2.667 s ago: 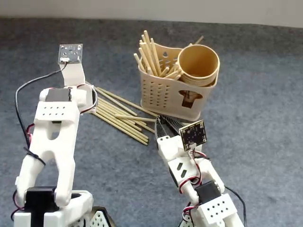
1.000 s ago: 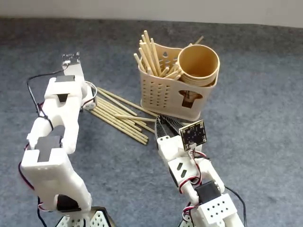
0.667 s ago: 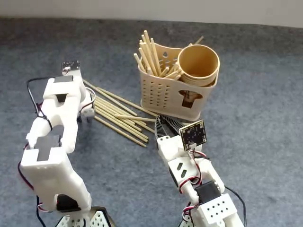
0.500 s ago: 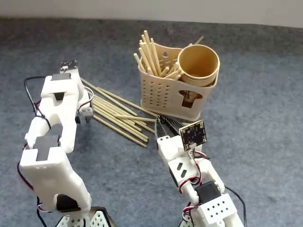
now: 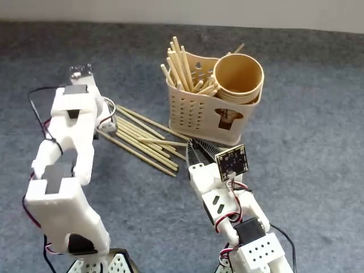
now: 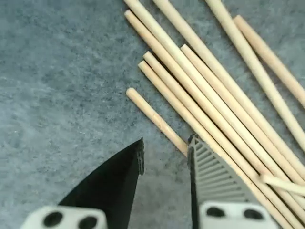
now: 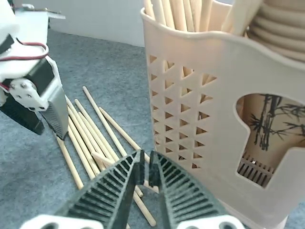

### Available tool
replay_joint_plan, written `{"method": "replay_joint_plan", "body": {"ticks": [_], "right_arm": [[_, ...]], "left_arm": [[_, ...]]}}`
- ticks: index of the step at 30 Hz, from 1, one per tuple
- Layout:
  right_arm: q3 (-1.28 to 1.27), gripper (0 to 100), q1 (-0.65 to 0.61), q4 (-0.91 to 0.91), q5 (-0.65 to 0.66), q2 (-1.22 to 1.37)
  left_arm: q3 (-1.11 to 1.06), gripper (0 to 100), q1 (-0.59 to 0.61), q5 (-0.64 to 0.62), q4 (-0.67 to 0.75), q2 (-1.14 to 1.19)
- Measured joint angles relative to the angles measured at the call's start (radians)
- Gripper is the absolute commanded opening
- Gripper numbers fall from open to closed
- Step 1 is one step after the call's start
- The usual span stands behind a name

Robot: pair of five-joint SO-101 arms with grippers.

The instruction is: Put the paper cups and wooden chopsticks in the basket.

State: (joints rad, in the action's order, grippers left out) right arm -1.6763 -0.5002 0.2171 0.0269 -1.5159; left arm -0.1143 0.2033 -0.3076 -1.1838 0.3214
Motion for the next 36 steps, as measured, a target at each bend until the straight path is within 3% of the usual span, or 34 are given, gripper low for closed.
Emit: {"method": "replay_joint_plan", "body": {"ticks": [4, 15, 30, 36], "right_arm": [[0.000, 3.3, 0.000, 0.000, 0.000, 0.000], [0.000, 3.3, 0.000, 0.000, 0.000, 0.000], [0.000, 3.3, 0.000, 0.000, 0.000, 0.000], [0.000, 3.3, 0.000, 0.000, 0.000, 0.000]], "left_arm": [[0.069, 17, 0.000, 0.000, 0.000, 0.114], [0.261, 1, -0.011, -0.003, -0.137, 0.253], [0.261, 1, 0.038, 0.023, -0.255, 0.253], [0.160, 1, 0.063, 0.025, -0.261, 0.106]]}}
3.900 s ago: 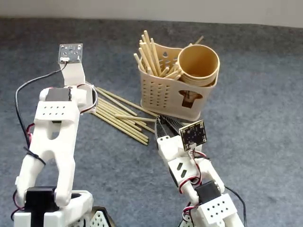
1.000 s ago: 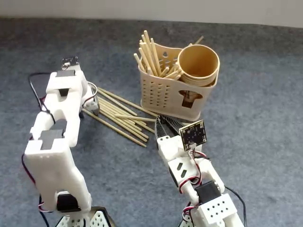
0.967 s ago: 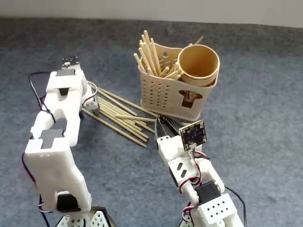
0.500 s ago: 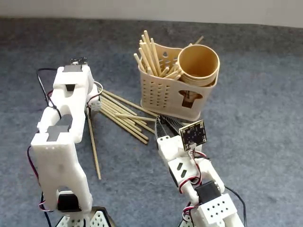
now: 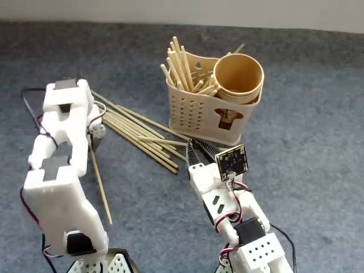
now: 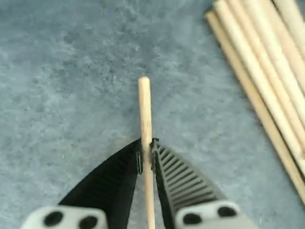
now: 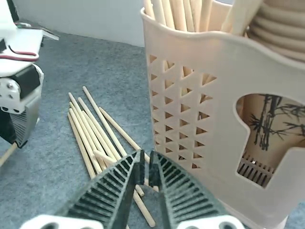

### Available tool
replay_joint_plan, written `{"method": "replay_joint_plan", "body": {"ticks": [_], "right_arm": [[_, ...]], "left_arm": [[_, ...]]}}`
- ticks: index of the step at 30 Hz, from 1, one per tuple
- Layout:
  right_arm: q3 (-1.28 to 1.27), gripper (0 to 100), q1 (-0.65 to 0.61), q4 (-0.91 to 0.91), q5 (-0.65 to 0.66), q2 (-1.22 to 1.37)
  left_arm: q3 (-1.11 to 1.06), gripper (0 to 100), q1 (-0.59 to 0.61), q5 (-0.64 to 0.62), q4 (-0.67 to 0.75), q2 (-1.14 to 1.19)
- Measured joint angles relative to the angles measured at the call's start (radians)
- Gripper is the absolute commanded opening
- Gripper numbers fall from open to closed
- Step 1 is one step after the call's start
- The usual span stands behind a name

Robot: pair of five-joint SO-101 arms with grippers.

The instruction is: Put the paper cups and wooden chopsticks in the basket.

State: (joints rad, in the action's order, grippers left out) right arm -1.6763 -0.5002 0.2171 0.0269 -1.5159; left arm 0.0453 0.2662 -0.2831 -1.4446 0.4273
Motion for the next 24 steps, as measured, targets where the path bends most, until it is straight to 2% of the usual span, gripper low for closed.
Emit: {"method": "replay_joint_plan", "body": {"ticks": [8, 16, 24], "right_arm": [[0.000, 3.3, 0.000, 0.000, 0.000, 0.000], [0.000, 3.3, 0.000, 0.000, 0.000, 0.000], [0.000, 3.3, 0.000, 0.000, 0.000, 0.000]], "left_arm": [[-0.057, 1, -0.017, 0.000, 0.051, -0.316], [-0.057, 1, -0.130, 0.000, 0.127, -0.597], [-0.057, 1, -0.232, 0.000, 0.350, -0.796]]}}
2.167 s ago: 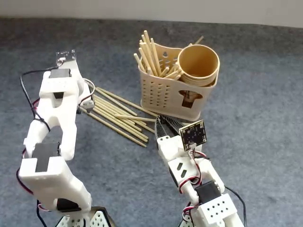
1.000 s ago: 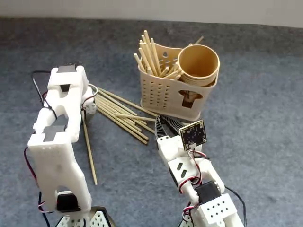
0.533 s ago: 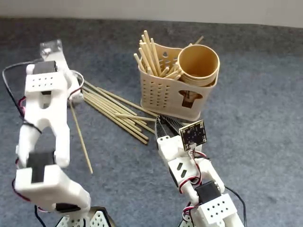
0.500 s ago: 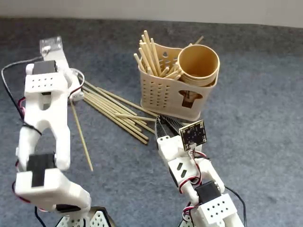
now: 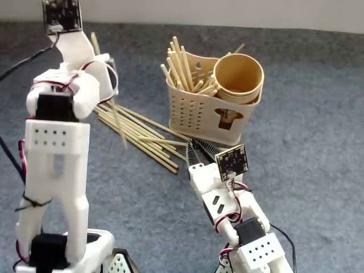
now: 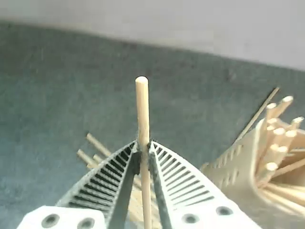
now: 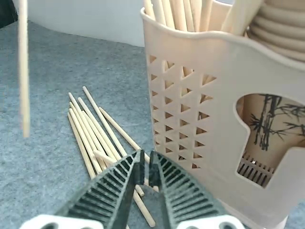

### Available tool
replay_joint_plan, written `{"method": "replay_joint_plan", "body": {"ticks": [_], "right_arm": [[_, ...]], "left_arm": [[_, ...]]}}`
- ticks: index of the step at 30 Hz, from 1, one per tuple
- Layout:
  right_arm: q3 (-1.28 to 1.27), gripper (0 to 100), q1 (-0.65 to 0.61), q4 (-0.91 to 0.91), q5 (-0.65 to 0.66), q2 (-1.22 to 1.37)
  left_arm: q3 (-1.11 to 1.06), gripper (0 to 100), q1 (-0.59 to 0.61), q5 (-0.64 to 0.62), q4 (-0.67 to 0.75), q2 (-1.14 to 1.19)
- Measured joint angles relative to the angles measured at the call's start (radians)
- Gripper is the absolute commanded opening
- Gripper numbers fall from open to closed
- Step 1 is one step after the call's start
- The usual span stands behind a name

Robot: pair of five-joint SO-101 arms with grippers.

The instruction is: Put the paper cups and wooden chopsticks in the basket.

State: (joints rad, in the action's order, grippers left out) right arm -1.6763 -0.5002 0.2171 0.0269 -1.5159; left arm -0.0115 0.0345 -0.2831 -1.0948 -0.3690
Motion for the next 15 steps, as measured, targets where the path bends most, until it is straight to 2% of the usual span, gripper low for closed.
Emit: {"method": "replay_joint_plan", "body": {"ticks": [7, 15], "right_arm": [[0.000, 3.3, 0.000, 0.000, 0.000, 0.000], [0.000, 3.3, 0.000, 0.000, 0.000, 0.000]], "left_arm": [[-0.002, 1, -0.095, 0.000, 0.270, -0.135], [-0.002, 1, -0.233, 0.000, 0.505, -0.203]]}}
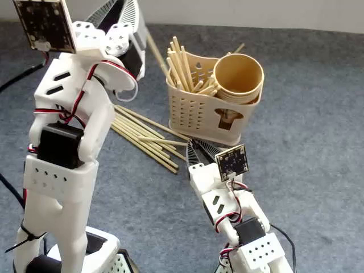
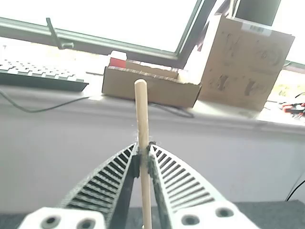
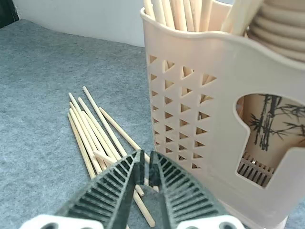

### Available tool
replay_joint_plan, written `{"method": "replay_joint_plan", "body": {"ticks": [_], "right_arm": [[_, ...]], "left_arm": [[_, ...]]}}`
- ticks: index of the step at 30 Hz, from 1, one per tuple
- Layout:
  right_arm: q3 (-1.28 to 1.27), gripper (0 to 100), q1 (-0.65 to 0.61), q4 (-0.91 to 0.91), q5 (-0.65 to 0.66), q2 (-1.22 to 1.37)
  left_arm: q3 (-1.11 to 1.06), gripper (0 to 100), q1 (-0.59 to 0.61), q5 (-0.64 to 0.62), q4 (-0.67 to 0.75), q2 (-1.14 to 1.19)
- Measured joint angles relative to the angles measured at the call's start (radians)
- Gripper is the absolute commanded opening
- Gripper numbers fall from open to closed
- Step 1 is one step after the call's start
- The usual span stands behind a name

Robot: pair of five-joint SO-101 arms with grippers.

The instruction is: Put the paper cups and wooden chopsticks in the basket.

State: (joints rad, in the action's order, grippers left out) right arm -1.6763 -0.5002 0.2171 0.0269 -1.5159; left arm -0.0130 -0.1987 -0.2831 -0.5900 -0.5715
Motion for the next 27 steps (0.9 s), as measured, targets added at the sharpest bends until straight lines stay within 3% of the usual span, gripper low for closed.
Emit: {"method": "replay_joint_plan", "body": {"ticks": [6, 13, 19, 27], "right_arm": [[0.000, 3.3, 0.000, 0.000, 0.000, 0.000], [0.000, 3.3, 0.000, 0.000, 0.000, 0.000], [0.000, 3.3, 0.000, 0.000, 0.000, 0.000], [0.000, 3.3, 0.000, 0.000, 0.000, 0.000]], "left_arm": [[-0.018, 1, -0.087, 0.106, 0.117, -0.002], [-0.120, 1, -0.137, 0.160, 0.138, -0.002], [-0.167, 11, -0.132, 0.161, 0.198, 0.060], [-0.121, 11, -0.133, 0.161, 0.043, 0.080]]}}
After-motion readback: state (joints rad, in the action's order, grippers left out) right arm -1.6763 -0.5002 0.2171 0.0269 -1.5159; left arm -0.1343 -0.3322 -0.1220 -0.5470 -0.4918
